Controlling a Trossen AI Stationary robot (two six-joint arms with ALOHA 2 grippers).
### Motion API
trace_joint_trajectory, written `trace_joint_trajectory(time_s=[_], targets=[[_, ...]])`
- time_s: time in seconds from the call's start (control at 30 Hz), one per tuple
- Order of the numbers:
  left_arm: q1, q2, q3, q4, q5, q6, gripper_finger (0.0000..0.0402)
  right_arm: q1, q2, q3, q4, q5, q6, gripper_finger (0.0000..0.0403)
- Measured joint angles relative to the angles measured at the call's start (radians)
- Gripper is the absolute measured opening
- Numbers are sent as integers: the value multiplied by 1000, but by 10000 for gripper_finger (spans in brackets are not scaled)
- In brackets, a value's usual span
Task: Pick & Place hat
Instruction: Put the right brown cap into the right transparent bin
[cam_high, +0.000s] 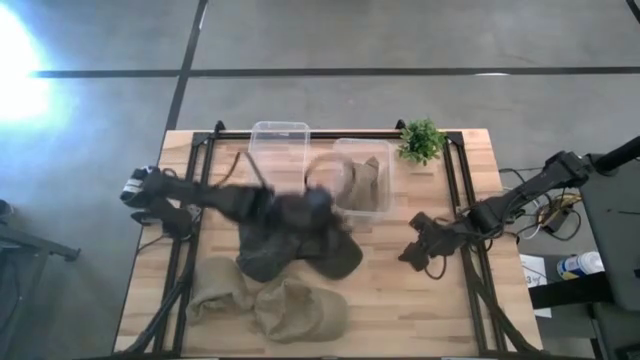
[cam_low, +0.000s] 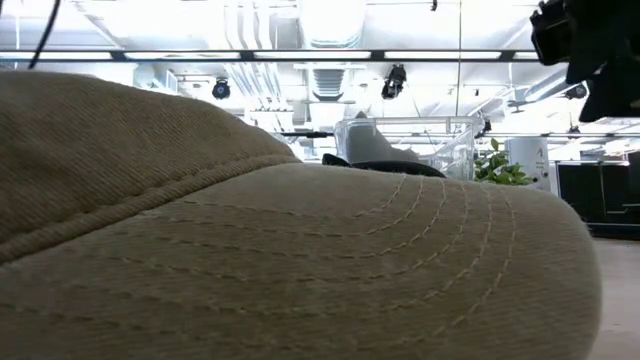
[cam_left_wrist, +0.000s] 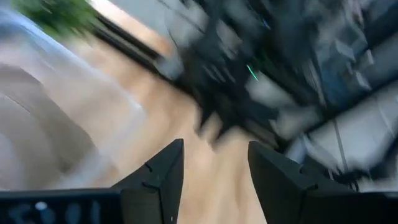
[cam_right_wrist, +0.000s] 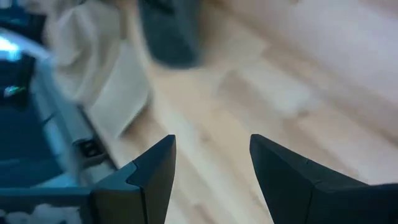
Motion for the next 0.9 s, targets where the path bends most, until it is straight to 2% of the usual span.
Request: trace_joint_trajectory(time_s=[0.13, 0.37, 0.47, 0.63, 0.77, 0.9], targets=[[-140, 5, -23, -54, -13, -92, 171, 2, 98, -46, 226, -55, -15, 203], [-288, 23, -175, -158, -51, -438, 171, 2, 328, -63, 497, -76, -17, 203], [-321, 23, -254, -159, -111, -540, 171, 3, 416, -42, 504, 26, -20, 203], [-309, 23, -361, -158, -233, -633, 171, 2, 504, -11, 504, 232, -66, 203], [-301, 23, -416, -159, -218, -696, 171, -3, 547, 15, 500, 227, -131, 203], [-304, 21, -421, -156, -173, -726, 170, 7, 565, 38, 500, 185, -140, 203]])
